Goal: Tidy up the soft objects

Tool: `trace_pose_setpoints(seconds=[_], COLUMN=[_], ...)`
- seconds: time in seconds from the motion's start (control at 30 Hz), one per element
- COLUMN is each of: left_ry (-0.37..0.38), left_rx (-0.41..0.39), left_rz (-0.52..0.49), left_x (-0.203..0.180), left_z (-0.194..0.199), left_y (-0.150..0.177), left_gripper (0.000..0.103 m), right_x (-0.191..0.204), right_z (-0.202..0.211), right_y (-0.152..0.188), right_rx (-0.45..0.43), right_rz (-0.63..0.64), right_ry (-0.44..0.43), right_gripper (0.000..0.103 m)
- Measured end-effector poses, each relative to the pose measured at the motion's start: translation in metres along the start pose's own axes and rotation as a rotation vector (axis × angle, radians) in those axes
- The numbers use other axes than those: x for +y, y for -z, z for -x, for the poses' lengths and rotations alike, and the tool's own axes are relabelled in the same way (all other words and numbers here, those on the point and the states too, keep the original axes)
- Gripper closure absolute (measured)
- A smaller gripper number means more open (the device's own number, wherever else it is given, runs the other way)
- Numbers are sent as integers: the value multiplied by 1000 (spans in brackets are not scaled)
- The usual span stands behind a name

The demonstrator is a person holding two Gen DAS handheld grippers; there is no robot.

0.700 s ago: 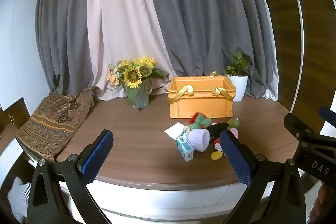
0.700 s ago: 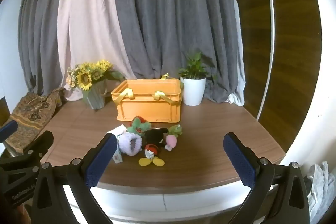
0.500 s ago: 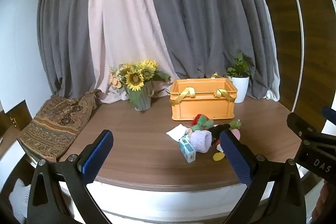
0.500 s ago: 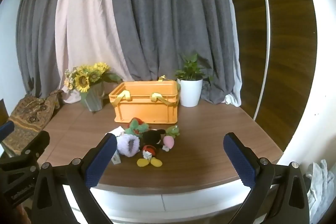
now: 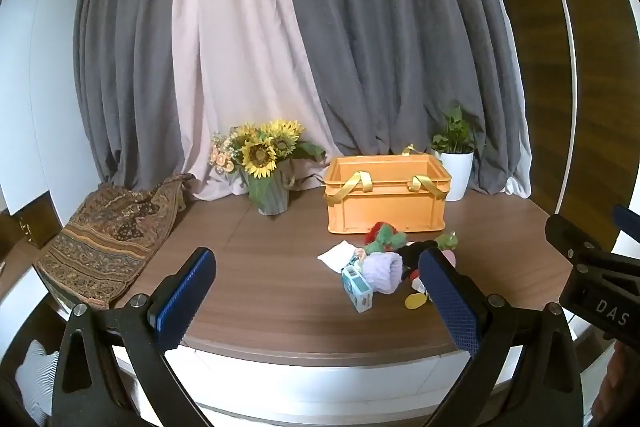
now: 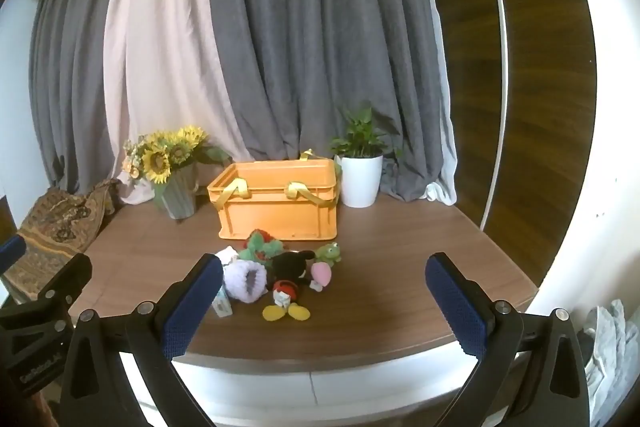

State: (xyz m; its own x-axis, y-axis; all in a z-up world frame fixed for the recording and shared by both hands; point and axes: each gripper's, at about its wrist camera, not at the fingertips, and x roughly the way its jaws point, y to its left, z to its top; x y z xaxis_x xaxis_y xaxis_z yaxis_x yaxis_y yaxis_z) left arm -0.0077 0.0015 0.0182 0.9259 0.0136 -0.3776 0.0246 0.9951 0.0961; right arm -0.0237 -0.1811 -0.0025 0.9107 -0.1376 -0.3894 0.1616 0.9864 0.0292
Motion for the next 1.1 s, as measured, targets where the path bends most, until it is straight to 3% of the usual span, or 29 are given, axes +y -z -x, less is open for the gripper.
trace_pose_setpoints(seconds=[1.1], left_ry=[-9], left_rx=[-32], left_rz=[8], left_x=[-1], left_z=[-1], left_y=[-2], left_gripper=[0], right_x=[1], right_z=[6], right_y=[0], right_rx=[-4], right_rz=[-17], right_ry=[-2], right_gripper=[0])
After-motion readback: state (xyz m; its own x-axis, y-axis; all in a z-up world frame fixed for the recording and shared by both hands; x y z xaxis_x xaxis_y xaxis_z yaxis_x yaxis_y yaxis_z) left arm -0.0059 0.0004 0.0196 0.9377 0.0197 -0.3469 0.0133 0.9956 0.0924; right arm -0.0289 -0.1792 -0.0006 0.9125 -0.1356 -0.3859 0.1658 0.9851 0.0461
